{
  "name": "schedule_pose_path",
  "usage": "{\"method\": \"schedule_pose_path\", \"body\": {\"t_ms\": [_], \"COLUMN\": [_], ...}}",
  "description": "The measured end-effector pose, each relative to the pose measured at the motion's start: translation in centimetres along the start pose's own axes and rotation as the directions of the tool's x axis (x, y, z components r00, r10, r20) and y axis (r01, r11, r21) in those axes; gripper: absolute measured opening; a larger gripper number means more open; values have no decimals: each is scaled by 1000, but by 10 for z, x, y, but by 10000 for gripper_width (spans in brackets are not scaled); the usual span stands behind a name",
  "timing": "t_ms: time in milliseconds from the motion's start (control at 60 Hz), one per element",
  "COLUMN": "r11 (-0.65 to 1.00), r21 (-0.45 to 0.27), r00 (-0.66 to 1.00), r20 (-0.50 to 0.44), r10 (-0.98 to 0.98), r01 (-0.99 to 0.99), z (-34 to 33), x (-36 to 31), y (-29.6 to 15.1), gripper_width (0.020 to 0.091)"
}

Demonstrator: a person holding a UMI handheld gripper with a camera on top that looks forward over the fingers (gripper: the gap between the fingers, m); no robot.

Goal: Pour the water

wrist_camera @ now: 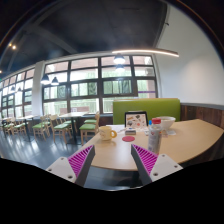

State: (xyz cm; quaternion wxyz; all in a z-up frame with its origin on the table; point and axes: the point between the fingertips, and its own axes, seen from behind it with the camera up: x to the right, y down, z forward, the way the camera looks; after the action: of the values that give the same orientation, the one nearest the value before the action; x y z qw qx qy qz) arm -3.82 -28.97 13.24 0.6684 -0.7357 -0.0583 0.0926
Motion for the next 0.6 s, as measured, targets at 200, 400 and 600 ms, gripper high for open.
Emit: {"method": "schedule_pose_path", "body": {"t_ms": [200,400,600], "r11": [997,994,997], "r21": [64,75,41], "r00": [998,979,957], "r20": [-45,-197,-285], "r10": [-38,-59,-52], "r01": [41,75,66], "z": [4,33,101], "x": [33,118,184], "y": [-4,21,13], "gripper_width": [770,772,767]}}
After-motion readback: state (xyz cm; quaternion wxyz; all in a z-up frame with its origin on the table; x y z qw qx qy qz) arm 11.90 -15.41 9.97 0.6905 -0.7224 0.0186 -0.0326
